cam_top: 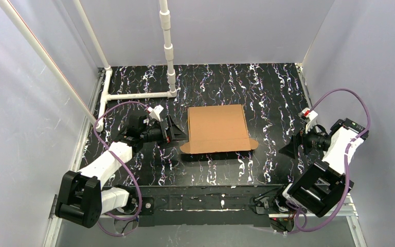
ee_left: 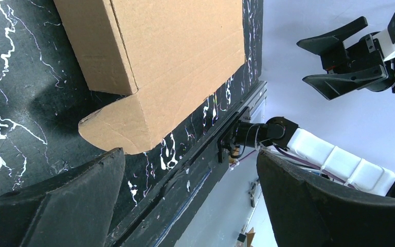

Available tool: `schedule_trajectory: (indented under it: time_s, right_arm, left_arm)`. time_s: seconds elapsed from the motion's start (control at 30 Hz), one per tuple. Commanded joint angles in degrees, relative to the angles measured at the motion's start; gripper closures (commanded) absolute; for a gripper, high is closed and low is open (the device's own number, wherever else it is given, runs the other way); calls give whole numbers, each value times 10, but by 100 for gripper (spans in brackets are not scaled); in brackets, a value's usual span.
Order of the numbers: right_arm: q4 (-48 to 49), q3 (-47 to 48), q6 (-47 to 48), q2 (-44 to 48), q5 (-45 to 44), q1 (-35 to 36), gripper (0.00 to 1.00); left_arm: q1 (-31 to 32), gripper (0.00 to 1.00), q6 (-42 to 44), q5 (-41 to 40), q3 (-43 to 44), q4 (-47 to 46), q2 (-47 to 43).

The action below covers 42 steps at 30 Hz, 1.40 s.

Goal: Fold the paper box

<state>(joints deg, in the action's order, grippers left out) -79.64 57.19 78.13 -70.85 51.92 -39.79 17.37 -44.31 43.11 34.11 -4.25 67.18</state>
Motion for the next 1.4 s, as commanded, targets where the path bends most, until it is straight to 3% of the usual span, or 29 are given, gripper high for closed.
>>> schedule_trajectory:
  time_s: [0.0,0.23,0.4,0.5,0.67,0.87,1.03,1.13,1.27,1.37]
  right_arm:
    - [-17,36,-12,10,-15,-5,2]
    - [-18,62,8,31,-6,-5,2]
    - [-20,81,20,42,5,14,2]
    - [-19,74,36,46,-11,48,2]
    - [-5,47,47,41,-7,127,2]
    - [89,10,-2,40,8,226,2]
    - [251,-28,-180,17,21,279,14]
    - [367,-36,-341,-12,21,295,29]
    - [528,-55,-582,-61,10,300,57]
    - [644,-70,-720,-99,-17,306,61]
  left_arm:
    - [-1,2,15,20,-4,-3,-13]
    - [-1,2,32,12,-1,1,-43]
    - [-4,2,108,-42,37,112,-95]
    - [-5,2,124,-78,59,169,-118]
    - [-4,2,70,-101,59,177,-127]
    - [21,3,50,-139,76,176,-67]
    - [65,7,32,-163,106,149,12]
    - [67,8,8,-163,108,102,44]
    - [67,15,-29,-169,114,54,85]
    - [71,20,-39,-174,151,70,135]
